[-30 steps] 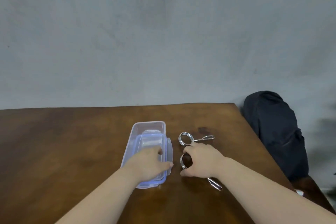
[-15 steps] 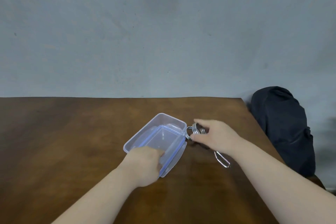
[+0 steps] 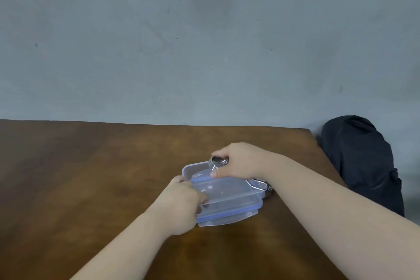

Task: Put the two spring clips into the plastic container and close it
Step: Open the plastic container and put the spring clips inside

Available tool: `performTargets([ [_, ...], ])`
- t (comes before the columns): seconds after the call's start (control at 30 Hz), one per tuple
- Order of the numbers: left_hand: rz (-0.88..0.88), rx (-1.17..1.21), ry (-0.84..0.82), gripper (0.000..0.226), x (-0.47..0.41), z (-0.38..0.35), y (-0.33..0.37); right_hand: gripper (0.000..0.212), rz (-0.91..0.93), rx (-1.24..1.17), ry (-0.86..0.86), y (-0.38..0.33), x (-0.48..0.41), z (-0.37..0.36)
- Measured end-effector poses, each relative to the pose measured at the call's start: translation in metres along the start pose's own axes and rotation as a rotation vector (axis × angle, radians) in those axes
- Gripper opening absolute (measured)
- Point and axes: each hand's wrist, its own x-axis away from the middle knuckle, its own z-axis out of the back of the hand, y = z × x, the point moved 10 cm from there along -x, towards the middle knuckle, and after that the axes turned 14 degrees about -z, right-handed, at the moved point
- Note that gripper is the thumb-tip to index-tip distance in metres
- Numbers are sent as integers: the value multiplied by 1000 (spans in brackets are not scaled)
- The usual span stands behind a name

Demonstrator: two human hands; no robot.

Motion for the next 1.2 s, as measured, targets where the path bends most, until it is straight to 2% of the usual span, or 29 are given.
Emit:
performTargets([
  [0.03,-8,6,41,11,1,1,-2,56,8,52,-22,-3,-3,-8],
  [0.1,-11,39,157,7,7,1,-9,53,13,150,-56,-6,-10,-22],
  [0.2,31,181,368,42,23,2,-24,65,14,254,-76,-10,-19,-37],
  [0.27,137,292,468,65,36,3,-37,66,45,304,-83,-16,-25,-46],
  [0.33,268,448,457,90,45,-11,-51,61,103,338,-90,-27,-27,-54],
  [0.4,339,566,375,114,45,-34,-59,58,151,379,-89,-37,-28,-62],
  [0.47,364,620,308,124,43,-49,-63,57,189,437,-91,-46,-30,-70],
  [0.53,323,688,324,112,36,-56,-65,51,213,464,-113,-52,-34,-82],
  [0.63,236,668,356,92,28,-55,-60,45,230,486,-139,-58,-41,-98],
  [0.8,202,615,375,82,23,-48,-54,45,211,467,-153,-50,-46,-105],
  [0.9,232,587,356,85,19,-54,-59,35,231,281,-113,-45,-37,-78],
  [0.97,249,581,348,91,17,-59,-63,31,234,53,17,-31,-30,-37],
  [1.03,245,592,352,93,16,-60,-65,34,156,-145,194,9,-26,9],
  [1.1,225,604,359,92,13,-56,-64,49,-12,-165,290,71,-29,34],
  [1.13,214,614,367,91,11,-54,-64,58,-99,-90,276,99,-31,36],
  [1.2,201,634,390,87,10,-51,-62,69,-210,100,114,136,-33,16],
])
